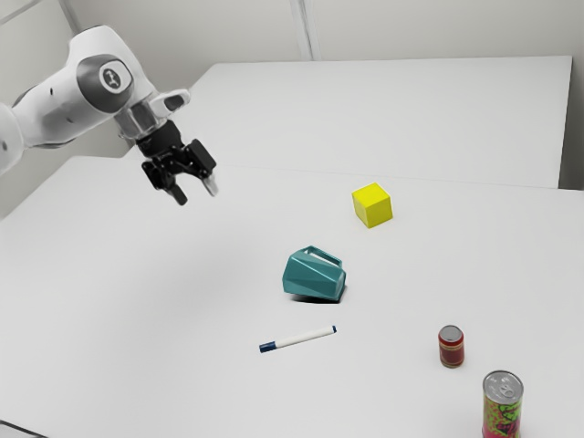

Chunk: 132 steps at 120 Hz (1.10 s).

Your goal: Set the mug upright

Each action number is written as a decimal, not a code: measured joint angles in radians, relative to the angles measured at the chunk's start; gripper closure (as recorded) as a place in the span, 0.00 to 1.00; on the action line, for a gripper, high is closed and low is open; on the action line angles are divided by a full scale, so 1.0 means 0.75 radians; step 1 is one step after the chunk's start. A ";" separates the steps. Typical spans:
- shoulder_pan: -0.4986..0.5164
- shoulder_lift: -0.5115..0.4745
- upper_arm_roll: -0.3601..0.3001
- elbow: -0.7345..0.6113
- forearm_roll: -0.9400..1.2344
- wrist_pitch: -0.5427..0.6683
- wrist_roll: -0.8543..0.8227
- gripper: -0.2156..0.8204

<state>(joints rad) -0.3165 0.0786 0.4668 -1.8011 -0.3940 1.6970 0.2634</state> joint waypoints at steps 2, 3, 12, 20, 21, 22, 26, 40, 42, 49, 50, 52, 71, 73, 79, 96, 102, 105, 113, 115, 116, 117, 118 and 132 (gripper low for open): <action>-0.002 -0.014 -0.001 -0.030 -0.013 0.013 0.001 0.21; -0.002 -0.020 -0.001 -0.044 -0.020 0.019 0.001 0.21; -0.005 -0.049 -0.002 -0.141 -0.070 0.074 0.007 0.21; -0.007 -0.051 -0.003 -0.199 -0.114 0.130 0.021 0.21; -0.007 -0.049 -0.004 -0.205 -0.120 0.137 0.024 0.21; -0.008 -0.048 -0.004 -0.209 -0.125 0.145 0.026 0.21; -0.011 -0.039 -0.005 -0.226 -0.148 0.175 0.037 0.21; -0.041 0.030 -0.014 -0.248 -0.250 0.278 0.087 0.21; -0.047 0.041 -0.015 -0.249 -0.265 0.291 0.095 0.21; -0.063 0.084 -0.018 -0.253 -0.320 0.335 0.123 0.21; -0.064 0.089 -0.019 -0.254 -0.328 0.340 0.127 0.21; -0.067 0.099 -0.019 -0.256 -0.343 0.351 0.135 0.21; -0.083 0.195 -0.025 -0.275 -0.493 0.427 0.210 0.21; -0.084 0.206 -0.025 -0.275 -0.512 0.433 0.219 0.21; -0.085 0.233 -0.025 -0.278 -0.569 0.448 0.247 0.21; -0.084 0.282 -0.025 -0.300 -0.722 0.475 0.326 0.21; -0.084 0.295 -0.025 -0.303 -0.766 0.480 0.353 0.21; -0.084 0.300 -0.025 -0.304 -0.787 0.482 0.366 0.21; -0.084 0.308 -0.034 -0.310 -0.840 0.482 0.398 0.21; -0.084 0.310 -0.035 -0.314 -0.853 0.482 0.405 0.21; -0.084 0.311 -0.036 -0.315 -0.859 0.482 0.409 0.21; -0.084 0.312 -0.037 -0.316 -0.866 0.482 0.413 0.21; -0.084 0.312 -0.038 -0.317 -0.872 0.481 0.417 0.21; -0.085 0.327 -0.059 -0.324 -0.962 0.479 0.470 0.21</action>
<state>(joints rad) -0.3803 0.3235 0.4224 -2.0444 -1.1158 2.0560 0.6155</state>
